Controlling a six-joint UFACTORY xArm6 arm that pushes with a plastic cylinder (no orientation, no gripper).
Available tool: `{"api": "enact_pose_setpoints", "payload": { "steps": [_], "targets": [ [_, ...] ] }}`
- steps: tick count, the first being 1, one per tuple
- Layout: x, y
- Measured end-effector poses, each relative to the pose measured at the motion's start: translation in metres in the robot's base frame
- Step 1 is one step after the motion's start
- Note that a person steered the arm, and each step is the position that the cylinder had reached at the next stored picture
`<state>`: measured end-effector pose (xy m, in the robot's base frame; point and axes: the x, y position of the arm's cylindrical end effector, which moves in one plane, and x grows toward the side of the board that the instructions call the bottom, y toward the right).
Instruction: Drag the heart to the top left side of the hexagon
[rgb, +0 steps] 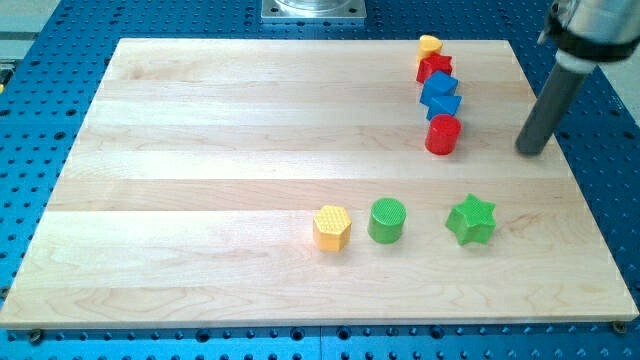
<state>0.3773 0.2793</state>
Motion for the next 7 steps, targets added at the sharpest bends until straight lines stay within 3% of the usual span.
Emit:
{"api": "enact_pose_setpoints", "payload": {
  "steps": [1, 2, 3, 4, 5, 7],
  "targets": [
    [-0.096, 0.013],
    [-0.159, 0.009],
    [-0.181, -0.018],
    [-0.177, -0.073],
    [-0.141, -0.155],
    [-0.003, -0.271]
  ]
}}
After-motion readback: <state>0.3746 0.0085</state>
